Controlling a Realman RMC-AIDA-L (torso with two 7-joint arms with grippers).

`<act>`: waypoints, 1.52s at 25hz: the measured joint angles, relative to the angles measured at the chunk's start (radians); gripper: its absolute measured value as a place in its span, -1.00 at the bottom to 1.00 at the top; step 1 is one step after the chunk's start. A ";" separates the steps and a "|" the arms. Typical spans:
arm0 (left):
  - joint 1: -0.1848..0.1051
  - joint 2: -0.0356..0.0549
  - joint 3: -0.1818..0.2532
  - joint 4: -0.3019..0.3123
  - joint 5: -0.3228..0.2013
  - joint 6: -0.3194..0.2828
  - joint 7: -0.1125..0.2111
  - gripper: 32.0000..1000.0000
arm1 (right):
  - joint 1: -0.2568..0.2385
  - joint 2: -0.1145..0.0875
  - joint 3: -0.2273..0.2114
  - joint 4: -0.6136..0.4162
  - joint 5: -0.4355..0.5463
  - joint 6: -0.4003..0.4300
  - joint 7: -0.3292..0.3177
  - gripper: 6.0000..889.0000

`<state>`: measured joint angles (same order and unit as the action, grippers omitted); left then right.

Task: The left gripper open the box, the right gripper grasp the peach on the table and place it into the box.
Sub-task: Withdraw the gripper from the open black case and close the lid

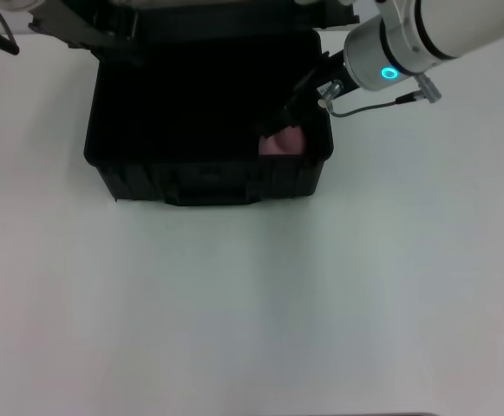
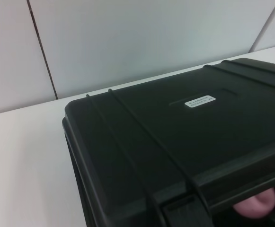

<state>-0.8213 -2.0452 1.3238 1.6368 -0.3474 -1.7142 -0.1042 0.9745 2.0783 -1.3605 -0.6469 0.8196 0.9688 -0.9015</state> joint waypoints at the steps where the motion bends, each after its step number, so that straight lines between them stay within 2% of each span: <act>1: 0.000 0.0001 0.000 0.000 0.000 0.000 0.000 -0.28 | -0.008 0.000 0.000 -0.010 0.003 0.009 0.000 0.93; 19: 0.015 0.0016 -0.001 0.000 0.001 0.004 0.001 -0.28 | -0.142 -0.006 0.009 -0.219 0.009 0.130 0.013 0.92; 38: 0.028 0.0020 -0.002 0.007 0.002 0.000 0.001 -0.28 | -0.271 -0.013 0.018 -0.413 -0.001 0.333 0.025 0.92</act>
<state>-0.7932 -2.0433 1.3223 1.6436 -0.3450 -1.7141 -0.1027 0.7038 2.0648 -1.3424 -1.0600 0.8191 1.3018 -0.8763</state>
